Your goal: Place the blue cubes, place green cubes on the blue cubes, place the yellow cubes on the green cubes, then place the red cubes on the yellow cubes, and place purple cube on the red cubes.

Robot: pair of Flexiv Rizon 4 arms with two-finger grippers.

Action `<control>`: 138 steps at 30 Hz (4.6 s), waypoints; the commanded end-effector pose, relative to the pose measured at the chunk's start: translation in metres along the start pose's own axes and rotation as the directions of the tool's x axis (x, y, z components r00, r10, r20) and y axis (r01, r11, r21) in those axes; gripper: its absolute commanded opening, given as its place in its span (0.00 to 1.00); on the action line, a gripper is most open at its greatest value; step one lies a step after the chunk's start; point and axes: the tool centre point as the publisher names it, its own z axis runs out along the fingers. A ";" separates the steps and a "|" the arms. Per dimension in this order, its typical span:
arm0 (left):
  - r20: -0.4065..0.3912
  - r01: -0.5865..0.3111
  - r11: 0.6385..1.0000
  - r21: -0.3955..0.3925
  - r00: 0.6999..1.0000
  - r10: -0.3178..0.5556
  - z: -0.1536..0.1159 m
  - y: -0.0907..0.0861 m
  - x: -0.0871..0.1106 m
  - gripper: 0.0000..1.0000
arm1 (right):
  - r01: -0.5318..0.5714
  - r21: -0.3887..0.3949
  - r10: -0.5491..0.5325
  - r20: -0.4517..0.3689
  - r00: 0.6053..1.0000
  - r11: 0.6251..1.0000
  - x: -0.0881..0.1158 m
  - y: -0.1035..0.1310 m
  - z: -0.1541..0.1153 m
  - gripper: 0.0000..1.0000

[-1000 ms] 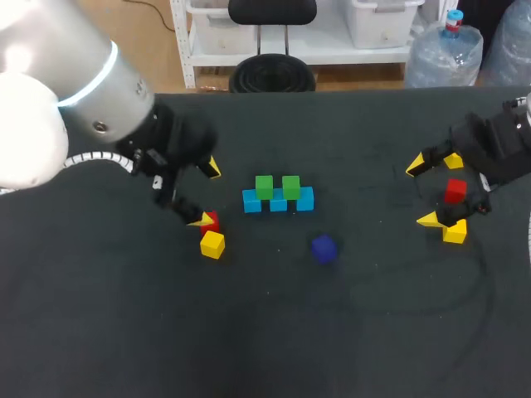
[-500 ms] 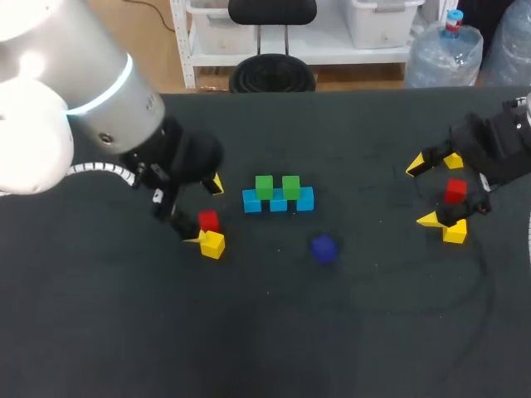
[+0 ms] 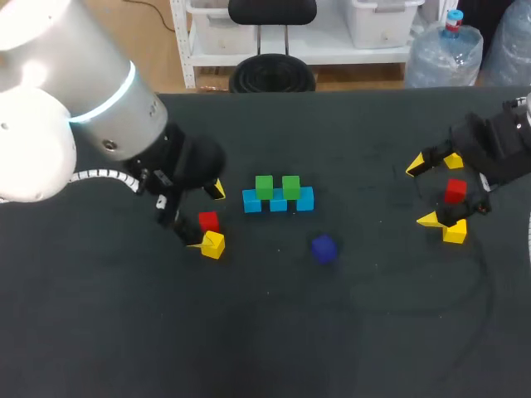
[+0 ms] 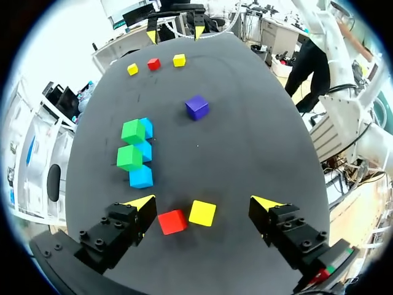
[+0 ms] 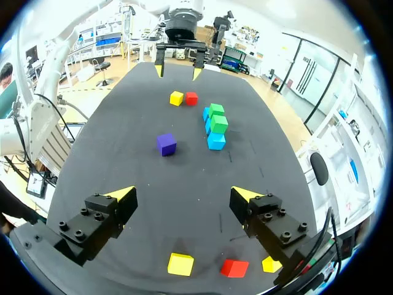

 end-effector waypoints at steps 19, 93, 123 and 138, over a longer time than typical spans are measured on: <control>0.069 0.245 0.965 -0.094 0.968 -0.239 -0.045 -0.004 0.053 1.00 | 0.001 0.001 -0.001 0.002 1.000 1.000 0.000 0.000 0.001 1.00; 0.279 0.315 0.946 -0.077 0.918 -0.283 -0.069 -0.015 0.084 1.00 | -0.162 0.001 0.160 -0.141 0.977 0.987 0.113 0.026 -0.023 1.00; 0.279 0.315 0.946 -0.077 0.918 -0.283 -0.069 -0.015 0.084 1.00 | -0.191 -0.042 0.183 -0.134 0.974 0.981 0.134 0.007 0.016 0.96; 0.279 0.315 0.946 -0.077 0.918 -0.283 -0.069 -0.015 0.084 1.00 | -0.201 -0.031 0.195 -0.134 0.972 0.979 0.133 0.005 0.021 0.07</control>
